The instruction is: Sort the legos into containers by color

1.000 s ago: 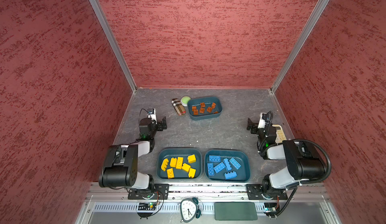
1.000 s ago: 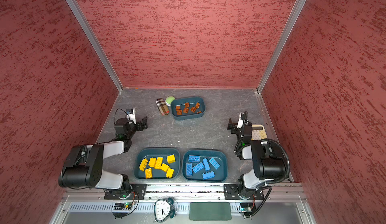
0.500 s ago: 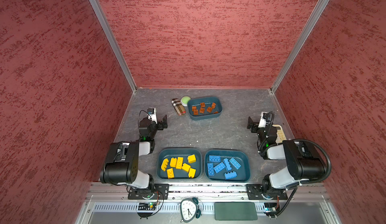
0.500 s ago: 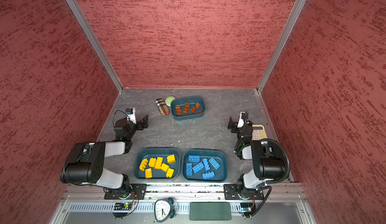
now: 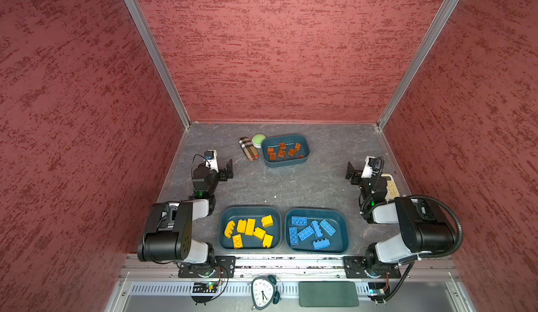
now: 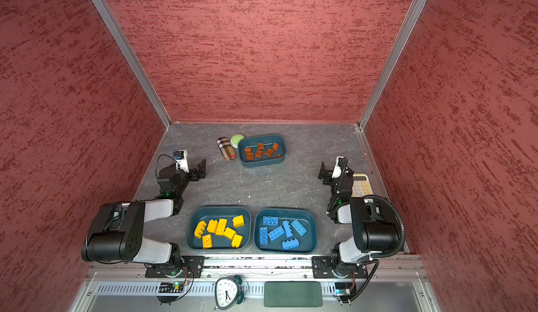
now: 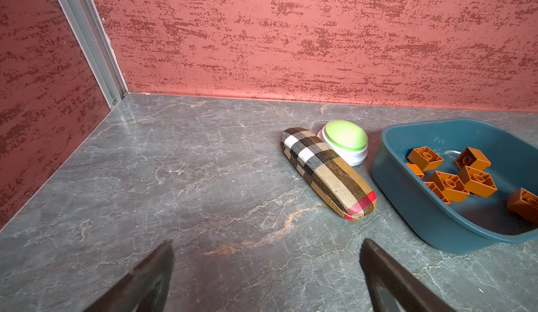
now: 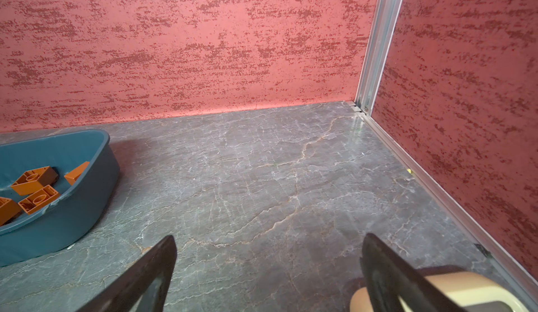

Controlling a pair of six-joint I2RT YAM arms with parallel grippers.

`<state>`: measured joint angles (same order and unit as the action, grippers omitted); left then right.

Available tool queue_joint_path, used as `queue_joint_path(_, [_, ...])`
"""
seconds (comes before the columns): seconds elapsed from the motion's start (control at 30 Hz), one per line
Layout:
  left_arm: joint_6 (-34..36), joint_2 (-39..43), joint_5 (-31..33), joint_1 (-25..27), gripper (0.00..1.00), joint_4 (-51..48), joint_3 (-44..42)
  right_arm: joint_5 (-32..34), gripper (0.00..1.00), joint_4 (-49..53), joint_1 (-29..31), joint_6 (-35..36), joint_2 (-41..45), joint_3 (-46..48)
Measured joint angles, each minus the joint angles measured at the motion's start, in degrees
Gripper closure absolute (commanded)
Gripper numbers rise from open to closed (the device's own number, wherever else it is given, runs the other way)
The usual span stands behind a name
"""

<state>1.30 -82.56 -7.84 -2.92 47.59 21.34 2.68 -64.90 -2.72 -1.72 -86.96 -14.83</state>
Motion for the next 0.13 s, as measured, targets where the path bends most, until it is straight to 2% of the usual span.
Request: queue_joint_path(0.13, [0.0,0.2,-0.2,0.0,0.01,0.0,0.0,0.0,0.01,-0.3,0.0,0.0,-0.1,0.0])
